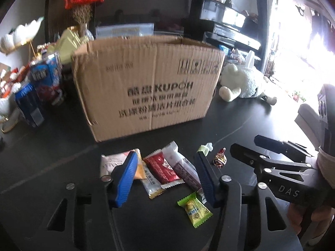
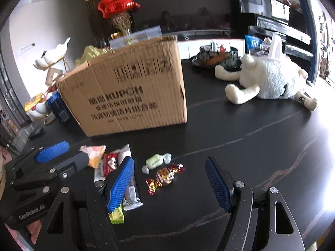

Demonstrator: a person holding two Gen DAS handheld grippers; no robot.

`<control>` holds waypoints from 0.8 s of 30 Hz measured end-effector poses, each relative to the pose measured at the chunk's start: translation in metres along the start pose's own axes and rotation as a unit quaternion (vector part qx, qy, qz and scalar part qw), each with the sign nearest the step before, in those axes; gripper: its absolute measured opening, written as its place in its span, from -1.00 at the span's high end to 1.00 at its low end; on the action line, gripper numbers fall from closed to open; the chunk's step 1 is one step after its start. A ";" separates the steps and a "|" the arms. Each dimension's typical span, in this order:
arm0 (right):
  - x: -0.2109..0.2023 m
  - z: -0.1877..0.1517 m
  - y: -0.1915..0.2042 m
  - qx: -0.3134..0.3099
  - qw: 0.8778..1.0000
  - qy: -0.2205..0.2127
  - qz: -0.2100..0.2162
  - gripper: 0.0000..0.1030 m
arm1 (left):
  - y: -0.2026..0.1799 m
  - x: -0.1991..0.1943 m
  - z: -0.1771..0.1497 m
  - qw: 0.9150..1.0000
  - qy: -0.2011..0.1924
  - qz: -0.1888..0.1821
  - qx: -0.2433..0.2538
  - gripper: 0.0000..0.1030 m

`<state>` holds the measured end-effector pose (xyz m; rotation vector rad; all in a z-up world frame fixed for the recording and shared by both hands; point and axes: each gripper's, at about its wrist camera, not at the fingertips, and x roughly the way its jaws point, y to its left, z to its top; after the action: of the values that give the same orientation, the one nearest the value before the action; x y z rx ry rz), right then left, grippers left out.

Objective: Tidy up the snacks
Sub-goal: 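Move both open tools back down toward the remaining snacks, then grasp the red wrapper packet with the left tool while the right tool grasps the gold candy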

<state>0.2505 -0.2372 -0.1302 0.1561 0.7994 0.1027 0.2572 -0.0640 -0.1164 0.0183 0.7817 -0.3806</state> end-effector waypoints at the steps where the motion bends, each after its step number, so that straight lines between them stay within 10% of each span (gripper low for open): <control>1: 0.003 -0.001 -0.001 0.002 1.000 0.005 0.002 -0.31 | 0.000 0.003 -0.001 1.000 0.004 -0.003 -0.001 0.03; 24: 0.041 -0.013 0.000 0.009 0.998 0.059 0.014 0.05 | 0.009 0.047 -0.017 0.999 0.052 0.003 -0.013 0.36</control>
<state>0.2696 -0.2302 -0.1675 0.1790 0.9170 0.1330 0.2783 -0.0685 -0.1619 0.0156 0.8885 -0.3650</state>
